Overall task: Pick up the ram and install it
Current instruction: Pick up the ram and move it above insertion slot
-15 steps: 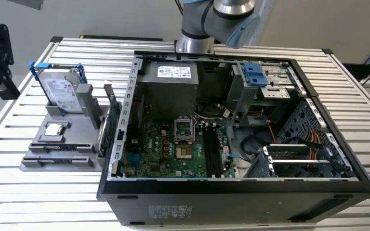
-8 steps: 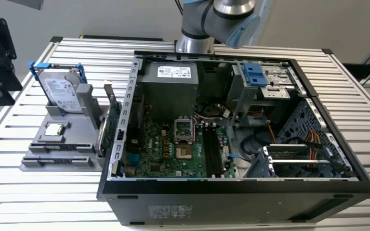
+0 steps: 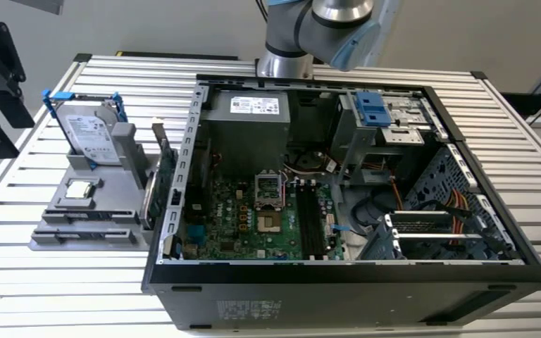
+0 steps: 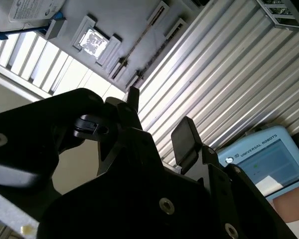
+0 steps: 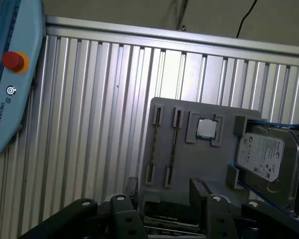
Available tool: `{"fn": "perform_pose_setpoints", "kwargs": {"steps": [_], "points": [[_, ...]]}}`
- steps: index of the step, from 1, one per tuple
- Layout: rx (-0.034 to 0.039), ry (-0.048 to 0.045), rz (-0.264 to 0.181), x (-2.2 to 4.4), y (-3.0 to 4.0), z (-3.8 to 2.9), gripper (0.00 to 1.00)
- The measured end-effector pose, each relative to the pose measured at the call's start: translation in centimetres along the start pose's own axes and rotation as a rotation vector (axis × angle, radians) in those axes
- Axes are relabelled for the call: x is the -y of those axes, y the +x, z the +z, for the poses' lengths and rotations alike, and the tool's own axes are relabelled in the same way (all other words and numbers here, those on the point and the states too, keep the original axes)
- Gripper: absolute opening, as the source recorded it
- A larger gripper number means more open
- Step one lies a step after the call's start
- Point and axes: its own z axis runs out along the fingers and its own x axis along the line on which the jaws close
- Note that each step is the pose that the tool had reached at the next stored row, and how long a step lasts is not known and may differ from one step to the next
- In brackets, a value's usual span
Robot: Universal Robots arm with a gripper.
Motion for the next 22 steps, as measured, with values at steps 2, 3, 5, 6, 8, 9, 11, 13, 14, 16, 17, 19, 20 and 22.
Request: {"fn": "perform_pose_setpoints", "kwargs": {"steps": [2, 3, 5, 6, 8, 9, 11, 13, 14, 16, 17, 19, 20, 22], "points": [[0.0000, 0.0000, 0.001, 0.00, 0.00, 0.01, 1.00], [0.0000, 0.0000, 0.004, 0.00, 0.00, 0.02, 1.00], [0.0001, 0.0001, 0.011, 0.01, -0.01, 0.07, 1.00], [0.0002, 0.0003, 0.016, 0.00, -0.01, 0.10, 1.00], [0.0002, 0.0007, 0.025, 0.00, -0.01, 0.19, 1.00], [0.0001, 0.0006, 0.029, 0.00, -0.01, 0.25, 1.00], [0.0000, 0.0020, 0.031, 0.01, -0.01, 0.42, 1.00], [-0.0001, 0.0022, 0.033, 0.01, -0.01, 0.55, 1.00], [-0.0001, 0.0024, 0.034, 0.01, -0.01, 0.62, 1.00], [-0.0003, 0.0022, 0.035, 0.01, -0.01, 0.69, 1.00], [-0.0004, 0.0022, 0.035, 0.01, -0.01, 0.70, 1.00], [-0.0003, 0.0022, 0.035, 0.01, -0.01, 0.71, 1.00], [-0.0003, 0.0023, 0.035, 0.01, -0.02, 0.71, 1.00], [-0.0002, 0.0024, 0.035, 0.01, -0.02, 0.74, 1.00]]}}
